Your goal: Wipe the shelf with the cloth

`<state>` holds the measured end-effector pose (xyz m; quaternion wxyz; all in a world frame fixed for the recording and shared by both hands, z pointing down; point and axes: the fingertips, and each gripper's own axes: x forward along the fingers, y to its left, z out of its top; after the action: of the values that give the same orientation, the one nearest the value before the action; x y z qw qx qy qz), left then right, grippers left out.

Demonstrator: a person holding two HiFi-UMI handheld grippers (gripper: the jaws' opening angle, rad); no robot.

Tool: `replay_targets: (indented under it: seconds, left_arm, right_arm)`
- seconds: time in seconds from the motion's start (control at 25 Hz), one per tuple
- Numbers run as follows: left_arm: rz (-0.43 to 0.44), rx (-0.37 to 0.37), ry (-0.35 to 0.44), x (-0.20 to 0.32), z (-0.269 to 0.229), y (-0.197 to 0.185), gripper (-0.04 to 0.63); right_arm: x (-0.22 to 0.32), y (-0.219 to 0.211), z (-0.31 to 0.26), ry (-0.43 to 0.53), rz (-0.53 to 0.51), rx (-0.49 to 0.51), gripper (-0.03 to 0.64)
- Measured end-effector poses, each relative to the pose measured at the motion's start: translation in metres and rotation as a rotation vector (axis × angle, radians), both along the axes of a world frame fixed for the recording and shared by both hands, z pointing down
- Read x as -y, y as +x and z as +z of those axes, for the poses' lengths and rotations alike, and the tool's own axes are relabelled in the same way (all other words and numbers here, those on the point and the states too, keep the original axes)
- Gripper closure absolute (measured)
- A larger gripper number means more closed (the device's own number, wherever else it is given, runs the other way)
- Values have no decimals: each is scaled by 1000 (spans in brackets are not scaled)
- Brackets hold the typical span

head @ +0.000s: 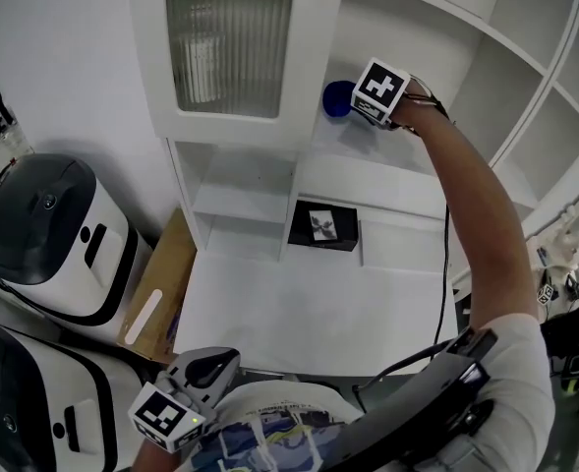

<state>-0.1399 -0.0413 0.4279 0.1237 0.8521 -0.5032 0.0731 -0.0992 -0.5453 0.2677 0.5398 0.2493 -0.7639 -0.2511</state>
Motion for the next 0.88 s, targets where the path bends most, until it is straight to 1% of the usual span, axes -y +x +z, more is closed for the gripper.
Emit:
replay_targets:
  seconds: [0.12,0.2,0.4,0.6,0.72,0.88]
  left_arm:
    - [-24,-5,2,-8,1,-8,592]
    - [-26,-7,7,-11,0,-10,592]
    - [-39,-5,3,-11,-1,-17,592]
    - [-5,1,1,-4,-1,-12,592]
    - [23,6,-2,3,-2,-5,592]
    - [61,19,-8,12,4,2,592]
  right_arm:
    - [-12,-26,11,-32,-32,3,549]
    - [-14,-34,18,-38,-37,-9,549]
    - [-7,-29,25,-33,-29,-28,549]
    - [5,5,25,-30,13,-44,549]
    - [13,36,25,-29,51,-47,549]
    - [26,81,25,-13,117,-77,549]
